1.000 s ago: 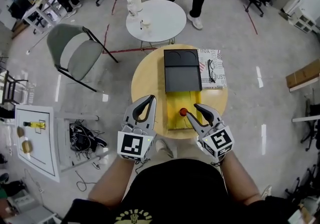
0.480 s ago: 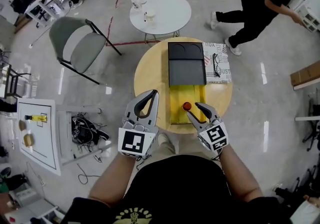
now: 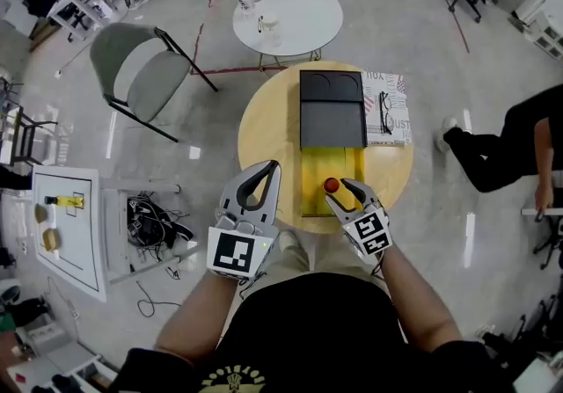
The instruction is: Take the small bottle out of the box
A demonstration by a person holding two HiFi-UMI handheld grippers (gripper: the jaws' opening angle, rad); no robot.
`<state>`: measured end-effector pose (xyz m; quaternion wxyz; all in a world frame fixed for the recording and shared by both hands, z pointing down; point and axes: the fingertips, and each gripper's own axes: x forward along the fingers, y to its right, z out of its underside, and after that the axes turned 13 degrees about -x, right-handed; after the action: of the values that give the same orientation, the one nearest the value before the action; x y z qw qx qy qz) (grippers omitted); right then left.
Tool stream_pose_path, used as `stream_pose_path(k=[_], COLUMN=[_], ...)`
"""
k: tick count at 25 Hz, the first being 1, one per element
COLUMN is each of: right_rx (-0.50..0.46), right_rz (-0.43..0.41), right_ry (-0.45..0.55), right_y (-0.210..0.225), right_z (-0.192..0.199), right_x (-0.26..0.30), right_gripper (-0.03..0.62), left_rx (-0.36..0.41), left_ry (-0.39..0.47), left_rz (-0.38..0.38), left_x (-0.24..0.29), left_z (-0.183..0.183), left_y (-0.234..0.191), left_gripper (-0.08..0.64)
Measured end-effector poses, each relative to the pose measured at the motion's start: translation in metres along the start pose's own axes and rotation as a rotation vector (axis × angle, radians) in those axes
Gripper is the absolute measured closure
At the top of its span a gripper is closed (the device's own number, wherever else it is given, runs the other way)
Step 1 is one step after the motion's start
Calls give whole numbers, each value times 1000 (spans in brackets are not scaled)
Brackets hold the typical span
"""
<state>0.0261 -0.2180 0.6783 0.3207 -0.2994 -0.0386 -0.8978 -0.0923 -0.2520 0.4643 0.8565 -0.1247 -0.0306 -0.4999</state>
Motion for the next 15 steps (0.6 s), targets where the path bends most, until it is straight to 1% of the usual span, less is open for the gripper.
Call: stream_pose_path(k=[6,11,15], right_rx=[-22,-11,-16], right_rz=[-22,-35,-44], right_ry=[-72,-59,-72], right_y=[1,-1,-2], right_z=[24,26,30], right_x=[12,24,30], right_gripper=[371,373,373], left_rx=[9,13,16], left_ry=[-14,-36,-47], left_rz=[0,-7,-11], left_x=[0,0,0], left_z=[1,6,8], left_y=[0,-1,-2], left_gripper=[546,546,546])
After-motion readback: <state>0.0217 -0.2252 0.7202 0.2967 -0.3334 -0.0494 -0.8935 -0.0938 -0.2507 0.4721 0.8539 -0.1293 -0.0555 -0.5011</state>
